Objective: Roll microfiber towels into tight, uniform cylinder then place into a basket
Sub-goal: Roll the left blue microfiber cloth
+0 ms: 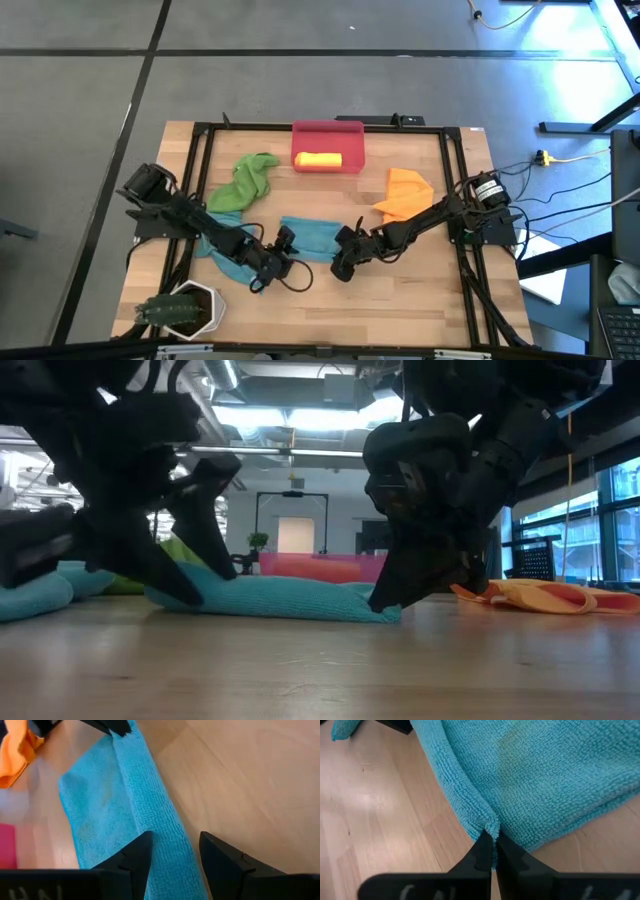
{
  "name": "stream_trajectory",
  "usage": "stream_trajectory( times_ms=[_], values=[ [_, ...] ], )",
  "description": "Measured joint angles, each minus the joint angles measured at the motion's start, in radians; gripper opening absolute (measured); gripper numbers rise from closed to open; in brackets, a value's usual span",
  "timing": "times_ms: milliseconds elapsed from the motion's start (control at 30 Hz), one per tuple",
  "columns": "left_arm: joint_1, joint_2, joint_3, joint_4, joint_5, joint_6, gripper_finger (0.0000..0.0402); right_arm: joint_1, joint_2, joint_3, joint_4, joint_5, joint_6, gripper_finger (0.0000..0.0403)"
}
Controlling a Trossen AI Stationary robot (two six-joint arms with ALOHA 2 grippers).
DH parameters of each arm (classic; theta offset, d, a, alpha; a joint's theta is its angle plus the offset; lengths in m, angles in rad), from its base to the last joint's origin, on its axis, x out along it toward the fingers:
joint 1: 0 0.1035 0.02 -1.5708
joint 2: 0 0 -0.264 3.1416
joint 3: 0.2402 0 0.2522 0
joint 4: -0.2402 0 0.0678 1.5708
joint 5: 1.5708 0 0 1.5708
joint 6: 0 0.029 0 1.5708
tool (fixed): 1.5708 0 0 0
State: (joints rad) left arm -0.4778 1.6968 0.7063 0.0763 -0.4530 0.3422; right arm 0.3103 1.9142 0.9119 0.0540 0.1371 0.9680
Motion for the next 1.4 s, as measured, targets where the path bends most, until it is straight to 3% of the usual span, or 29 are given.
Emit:
stream_trajectory(
  times_ms=[367,667,867,1133,1400],
  values=[
    [0.033,0.027,0.004,-0.006,0.033,0.001,0.0145,0.000,0.002,-0.003,0.033,-0.003,-0.039,0.0013],
    [0.076,0.029,0.005,-0.037,0.128,-0.052,0.0076,0.000,0.007,0.055,0.003,0.021,-0.251,0.0059],
    [0.080,0.030,0.003,-0.040,0.130,-0.053,0.0021,-0.001,0.009,0.165,-0.228,0.037,-0.371,0.0099],
    [0.095,0.030,0.002,-0.045,0.137,-0.129,0.0002,0.065,0.008,0.361,-0.607,0.301,-0.504,0.0131],
    [0.134,-0.006,-0.002,-0.023,0.321,-0.195,0.0000,0.174,0.006,0.396,-0.639,0.468,-0.655,0.0130]
  ],
)
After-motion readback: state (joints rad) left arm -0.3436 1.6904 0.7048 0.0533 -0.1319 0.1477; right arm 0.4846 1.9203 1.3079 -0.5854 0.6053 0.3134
